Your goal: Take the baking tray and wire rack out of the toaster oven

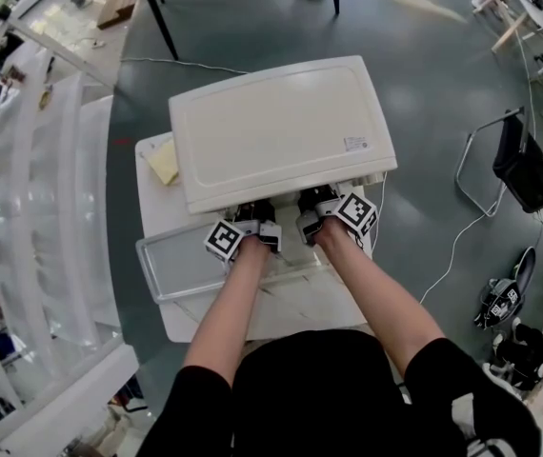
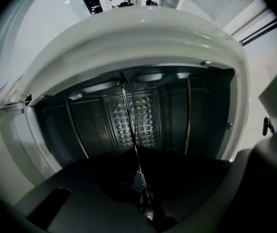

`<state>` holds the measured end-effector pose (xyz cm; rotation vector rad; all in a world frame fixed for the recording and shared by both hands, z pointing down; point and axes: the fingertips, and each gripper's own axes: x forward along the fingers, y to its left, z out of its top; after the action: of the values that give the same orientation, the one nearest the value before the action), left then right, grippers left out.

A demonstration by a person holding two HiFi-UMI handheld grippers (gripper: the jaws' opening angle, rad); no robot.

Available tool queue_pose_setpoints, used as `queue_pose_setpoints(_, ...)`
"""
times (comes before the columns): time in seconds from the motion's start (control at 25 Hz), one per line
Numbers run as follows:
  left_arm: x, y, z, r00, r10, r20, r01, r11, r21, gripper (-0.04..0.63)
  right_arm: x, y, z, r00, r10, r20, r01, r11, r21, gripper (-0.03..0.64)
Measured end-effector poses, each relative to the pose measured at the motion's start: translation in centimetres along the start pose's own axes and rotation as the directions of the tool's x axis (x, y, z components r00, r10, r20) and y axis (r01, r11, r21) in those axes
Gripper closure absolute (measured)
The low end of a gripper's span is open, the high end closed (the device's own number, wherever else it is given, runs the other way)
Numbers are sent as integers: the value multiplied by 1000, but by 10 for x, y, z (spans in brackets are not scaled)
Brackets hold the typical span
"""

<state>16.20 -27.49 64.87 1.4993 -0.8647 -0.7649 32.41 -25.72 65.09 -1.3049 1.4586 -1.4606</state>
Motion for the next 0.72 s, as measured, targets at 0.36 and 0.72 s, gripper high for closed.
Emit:
queue_pose_setpoints(0.36,-16,2,-8,1000,8,-7,-8,1000,-25,574,-17,-3,-6,1000,-8,-16,8,1000,7,591)
queue_pose_setpoints(0.72,-54,-2,-24,999,3,-42,-5,999,-52,575,-57,-6,-22,1000,-18,-23,18,1000,3,594)
